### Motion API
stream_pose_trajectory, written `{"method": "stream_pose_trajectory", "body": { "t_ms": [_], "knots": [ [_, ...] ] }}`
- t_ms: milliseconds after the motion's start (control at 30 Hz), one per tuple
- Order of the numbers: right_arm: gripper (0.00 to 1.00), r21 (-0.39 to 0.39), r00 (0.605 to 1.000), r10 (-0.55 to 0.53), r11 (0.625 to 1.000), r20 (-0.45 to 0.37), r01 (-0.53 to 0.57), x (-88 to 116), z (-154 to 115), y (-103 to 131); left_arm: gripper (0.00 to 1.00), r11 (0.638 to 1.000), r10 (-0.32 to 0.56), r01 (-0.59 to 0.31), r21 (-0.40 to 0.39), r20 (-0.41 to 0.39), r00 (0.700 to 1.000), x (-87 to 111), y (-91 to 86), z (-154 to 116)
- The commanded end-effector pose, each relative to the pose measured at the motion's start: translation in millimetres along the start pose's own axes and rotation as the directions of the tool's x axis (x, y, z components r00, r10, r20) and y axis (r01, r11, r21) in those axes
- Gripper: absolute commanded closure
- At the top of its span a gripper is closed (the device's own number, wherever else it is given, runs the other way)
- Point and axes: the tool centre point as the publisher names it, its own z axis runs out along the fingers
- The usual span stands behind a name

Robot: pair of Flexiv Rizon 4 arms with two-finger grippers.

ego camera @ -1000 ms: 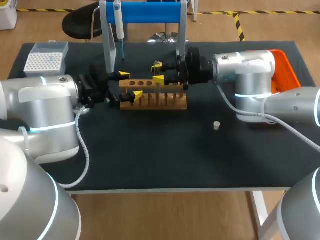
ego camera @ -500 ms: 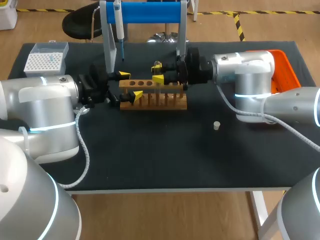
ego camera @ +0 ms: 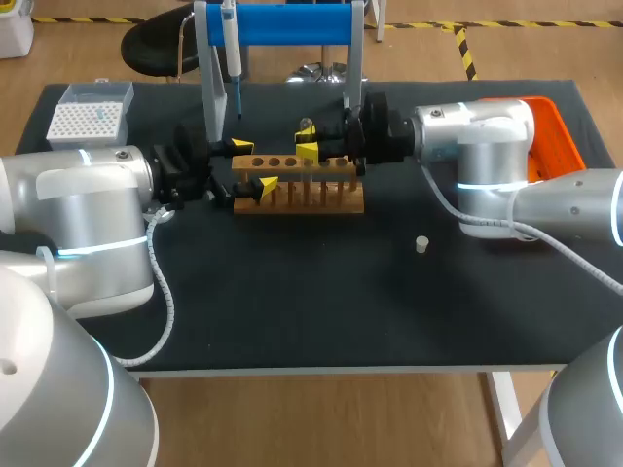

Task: Invert the test tube, pick up the pipette, mount the tip to pipette, aspirate from beaker and dispense into the tube, eject the tip, return the pipette, and cap with the stopper.

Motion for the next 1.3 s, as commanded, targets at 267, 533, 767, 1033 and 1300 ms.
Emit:
{"method": "stream_pose_trajectory", "body": {
  "t_ms": [267, 533, 767, 1033, 1300],
  "knots": [
    [1.0, -0.004, 1.0, -0.002, 1.0, -0.001, 0.002, 0, 0, 8, 0.0, 1.0, 0.001, -0.001, 0.001, 0.003, 1.0, 0.5, 0.5, 1],
    [1.0, -0.006, 1.0, -0.008, 1.0, 0.002, 0.008, 0, -1, 17, 0.0, 1.0, 0.001, -0.001, 0.001, 0.003, 1.0, 0.5, 0.5, 1],
    [1.0, -0.004, 1.0, -0.009, 1.0, 0.008, 0.009, 2, -2, 23, 0.0, 1.0, 0.001, -0.001, 0.001, 0.003, 1.0, 0.5, 0.5, 1],
    [1.0, 0.006, 1.0, -0.007, 1.0, 0.011, 0.007, 3, -1, 31, 0.0, 1.0, 0.001, -0.001, 0.001, 0.003, 1.0, 0.5, 0.5, 1],
    [1.0, 0.002, 1.0, -0.018, 1.0, 0.011, 0.018, 4, -1, 41, 0.0, 1.0, 0.001, -0.001, 0.001, 0.003, 1.0, 0.5, 0.5, 1]
  ]
}}
